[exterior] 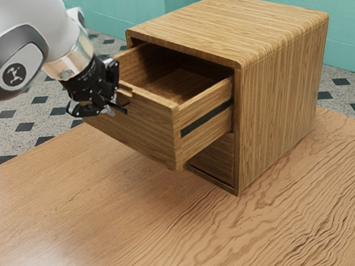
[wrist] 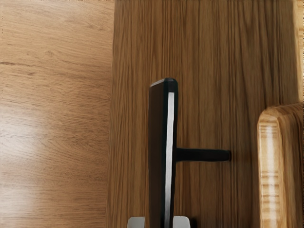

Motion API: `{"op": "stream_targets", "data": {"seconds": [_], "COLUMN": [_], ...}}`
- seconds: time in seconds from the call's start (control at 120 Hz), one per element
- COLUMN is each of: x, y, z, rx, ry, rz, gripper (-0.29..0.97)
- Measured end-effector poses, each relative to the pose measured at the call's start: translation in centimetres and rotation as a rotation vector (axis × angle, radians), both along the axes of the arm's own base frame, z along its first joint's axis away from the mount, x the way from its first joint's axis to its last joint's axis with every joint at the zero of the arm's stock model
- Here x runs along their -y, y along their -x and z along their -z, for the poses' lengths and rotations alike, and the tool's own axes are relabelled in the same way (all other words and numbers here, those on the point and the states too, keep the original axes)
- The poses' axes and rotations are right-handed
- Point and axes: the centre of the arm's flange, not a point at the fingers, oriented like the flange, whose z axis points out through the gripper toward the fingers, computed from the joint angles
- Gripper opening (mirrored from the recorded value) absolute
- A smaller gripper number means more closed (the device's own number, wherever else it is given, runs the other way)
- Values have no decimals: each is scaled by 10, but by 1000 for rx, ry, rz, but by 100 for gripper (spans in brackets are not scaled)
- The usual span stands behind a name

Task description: Pull the drawer handle with one arm to open the drawer

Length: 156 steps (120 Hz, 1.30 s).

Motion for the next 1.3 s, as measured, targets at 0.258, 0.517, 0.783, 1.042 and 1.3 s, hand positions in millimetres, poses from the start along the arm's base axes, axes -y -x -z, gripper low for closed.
{"op": "stream_targets", "data": {"seconds": [0.258,0.517,0.783,1.042,1.3], "x": [2,4,5,5,3], "y": [30,49,73,95,113], "z": [-4,-8,-10,-11,-14], "rx": [30,51,69,85,105], "ry": [3,6,11,8,13], "rz": [-3,-13,-21,-31,-44], "gripper": [-11,-10,-10,-10,-11]}}
